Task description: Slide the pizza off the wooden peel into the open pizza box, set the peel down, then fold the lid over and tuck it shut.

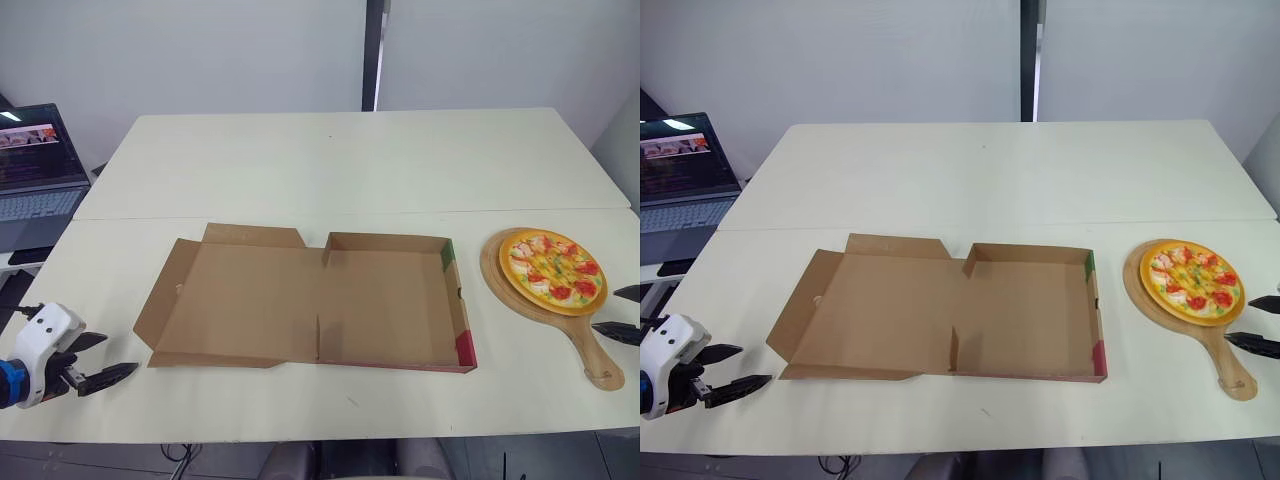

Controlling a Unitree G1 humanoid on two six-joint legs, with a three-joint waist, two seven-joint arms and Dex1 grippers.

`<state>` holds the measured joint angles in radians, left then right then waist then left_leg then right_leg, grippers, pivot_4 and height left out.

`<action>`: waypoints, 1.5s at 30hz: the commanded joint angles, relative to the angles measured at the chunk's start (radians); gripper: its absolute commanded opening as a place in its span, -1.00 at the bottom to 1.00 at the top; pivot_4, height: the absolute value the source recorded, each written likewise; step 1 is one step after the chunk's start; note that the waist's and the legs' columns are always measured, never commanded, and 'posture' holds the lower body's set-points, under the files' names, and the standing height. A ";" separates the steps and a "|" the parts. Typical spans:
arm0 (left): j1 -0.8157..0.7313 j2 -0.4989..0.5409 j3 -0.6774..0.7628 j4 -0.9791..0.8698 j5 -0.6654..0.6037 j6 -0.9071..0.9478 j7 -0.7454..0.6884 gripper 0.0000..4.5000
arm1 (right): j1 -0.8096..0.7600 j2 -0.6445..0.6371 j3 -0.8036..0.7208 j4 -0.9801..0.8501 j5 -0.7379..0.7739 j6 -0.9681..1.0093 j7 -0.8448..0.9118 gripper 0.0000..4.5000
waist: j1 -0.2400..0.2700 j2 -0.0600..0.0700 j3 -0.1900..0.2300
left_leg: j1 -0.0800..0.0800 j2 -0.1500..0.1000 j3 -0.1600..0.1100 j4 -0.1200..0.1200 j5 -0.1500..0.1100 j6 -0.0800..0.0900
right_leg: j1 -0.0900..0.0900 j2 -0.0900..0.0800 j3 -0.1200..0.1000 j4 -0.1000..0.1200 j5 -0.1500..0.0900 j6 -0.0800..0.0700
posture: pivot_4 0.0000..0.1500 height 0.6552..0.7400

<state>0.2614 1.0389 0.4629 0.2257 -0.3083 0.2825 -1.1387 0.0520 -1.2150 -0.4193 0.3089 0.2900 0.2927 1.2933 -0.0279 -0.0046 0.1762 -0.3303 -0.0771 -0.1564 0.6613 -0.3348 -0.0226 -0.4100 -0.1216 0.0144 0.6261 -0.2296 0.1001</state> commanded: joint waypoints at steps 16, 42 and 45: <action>-0.043 0.025 0.038 0.054 -0.057 -0.009 -0.107 1.00 | 0.005 -0.024 -0.025 0.019 -0.027 0.004 -0.015 0.98 | -0.001 0.000 0.000 | 0.000 0.000 0.001 0.000 0.000 0.000 | 0.000 0.000 0.000 0.000 0.000 -0.001 | 1.00 1.00; -0.160 0.020 -0.049 -0.452 -0.287 0.258 -0.155 1.00 | 0.219 0.093 -0.286 -0.233 0.046 0.158 -0.070 0.98 | 0.016 -0.001 0.001 | -0.001 0.000 0.000 0.001 0.000 0.000 | 0.000 0.000 0.000 0.000 0.001 -0.001 | 1.00 1.00; -0.295 0.002 -0.166 -0.589 -0.365 0.321 -0.140 1.00 | 0.313 0.173 -0.374 -0.431 0.095 0.276 -0.101 0.98 | 0.023 -0.001 0.001 | -0.001 0.000 0.001 0.001 0.000 0.000 | 0.000 0.000 0.001 0.001 0.001 -0.001 | 1.00 1.00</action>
<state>0.0062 1.0459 0.3281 -0.2871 -0.6184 0.5736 -1.2840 0.3479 -1.0530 -0.7260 -0.0199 0.3457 0.5123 1.2100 -0.0047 -0.0058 0.1769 -0.3310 -0.0770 -0.1558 0.6629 -0.3350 -0.0228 -0.4100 -0.1214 0.0150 0.6267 -0.2289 0.0992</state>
